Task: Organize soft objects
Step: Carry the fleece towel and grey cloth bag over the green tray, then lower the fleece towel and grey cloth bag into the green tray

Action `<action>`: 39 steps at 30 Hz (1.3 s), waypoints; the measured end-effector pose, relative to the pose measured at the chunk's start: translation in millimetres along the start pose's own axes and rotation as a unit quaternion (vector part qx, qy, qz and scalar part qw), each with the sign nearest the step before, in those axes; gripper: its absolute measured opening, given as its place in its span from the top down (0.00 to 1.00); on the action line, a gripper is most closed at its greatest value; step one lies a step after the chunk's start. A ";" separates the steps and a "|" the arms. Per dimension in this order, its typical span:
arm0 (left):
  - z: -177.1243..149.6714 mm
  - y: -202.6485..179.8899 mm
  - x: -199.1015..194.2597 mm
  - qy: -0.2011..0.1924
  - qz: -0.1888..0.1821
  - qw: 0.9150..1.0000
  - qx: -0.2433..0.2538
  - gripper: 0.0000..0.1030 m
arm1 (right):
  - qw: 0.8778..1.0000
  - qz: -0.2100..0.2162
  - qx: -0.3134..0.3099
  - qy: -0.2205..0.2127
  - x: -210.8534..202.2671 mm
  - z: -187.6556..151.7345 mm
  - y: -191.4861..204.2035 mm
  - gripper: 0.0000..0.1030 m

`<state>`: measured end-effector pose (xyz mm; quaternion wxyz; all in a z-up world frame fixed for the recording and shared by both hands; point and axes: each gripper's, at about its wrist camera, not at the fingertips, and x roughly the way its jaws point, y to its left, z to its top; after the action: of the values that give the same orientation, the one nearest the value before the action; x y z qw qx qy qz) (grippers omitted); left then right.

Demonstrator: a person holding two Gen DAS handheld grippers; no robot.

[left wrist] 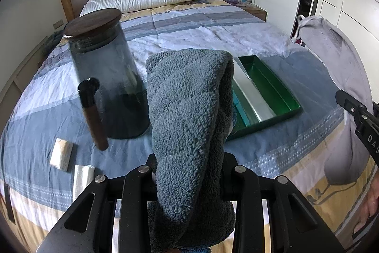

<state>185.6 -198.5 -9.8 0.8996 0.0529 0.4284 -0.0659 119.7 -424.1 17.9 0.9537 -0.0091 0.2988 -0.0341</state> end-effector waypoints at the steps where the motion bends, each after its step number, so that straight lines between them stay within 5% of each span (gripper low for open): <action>1: 4.4 -1.8 2.9 -0.001 0.001 1.000 0.000 0.73 | 1.000 0.003 -0.004 -0.003 5.7 3.7 1.4 0.81; 18: 74.4 -40.9 48.2 -0.035 0.010 0.999 -0.017 0.72 | 0.995 0.003 -0.102 -0.011 115.1 61.5 7.1 0.80; 39: 80.8 -58.9 108.7 -0.001 0.016 0.999 -0.038 0.72 | 0.988 0.008 -0.148 0.045 231.4 90.7 22.1 0.80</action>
<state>305.5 -276.8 -45.9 0.9025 0.0259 0.4285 -0.0351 362.3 -418.6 -40.2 0.9275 -0.1458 0.3437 0.0176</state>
